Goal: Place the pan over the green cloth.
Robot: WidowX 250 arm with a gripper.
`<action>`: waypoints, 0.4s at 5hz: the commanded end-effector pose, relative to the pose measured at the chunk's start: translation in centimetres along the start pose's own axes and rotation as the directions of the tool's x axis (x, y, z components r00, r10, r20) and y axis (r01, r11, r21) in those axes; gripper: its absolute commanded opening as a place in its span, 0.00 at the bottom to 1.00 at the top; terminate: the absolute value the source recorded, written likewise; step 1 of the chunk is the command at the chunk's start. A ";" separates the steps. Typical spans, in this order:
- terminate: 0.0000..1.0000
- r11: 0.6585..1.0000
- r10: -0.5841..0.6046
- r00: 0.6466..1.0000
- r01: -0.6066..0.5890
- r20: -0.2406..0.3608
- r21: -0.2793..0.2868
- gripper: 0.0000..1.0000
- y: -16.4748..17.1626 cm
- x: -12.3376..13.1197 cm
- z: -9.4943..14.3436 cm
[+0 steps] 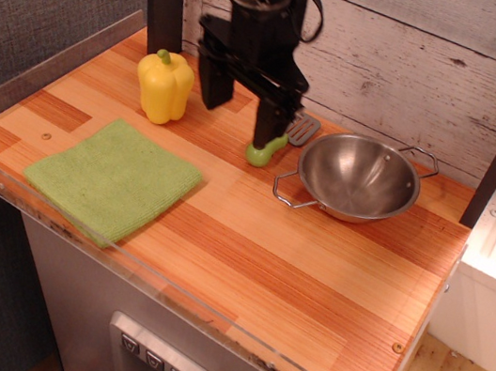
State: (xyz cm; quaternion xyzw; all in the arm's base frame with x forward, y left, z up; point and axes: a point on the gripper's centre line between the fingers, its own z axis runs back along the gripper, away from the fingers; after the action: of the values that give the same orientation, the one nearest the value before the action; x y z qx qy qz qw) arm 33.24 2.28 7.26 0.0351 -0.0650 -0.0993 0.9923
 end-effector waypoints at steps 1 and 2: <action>0.00 0.999 0.040 0.998 -0.041 0.052 0.013 1.00 -0.6 4.3 -1.0; 0.00 0.999 0.034 0.998 -0.034 0.050 -0.005 1.00 -1.8 5.3 -1.8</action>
State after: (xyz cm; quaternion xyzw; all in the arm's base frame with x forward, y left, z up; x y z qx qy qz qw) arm 37.64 -0.38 4.32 0.0277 -0.0658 -0.0804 0.9942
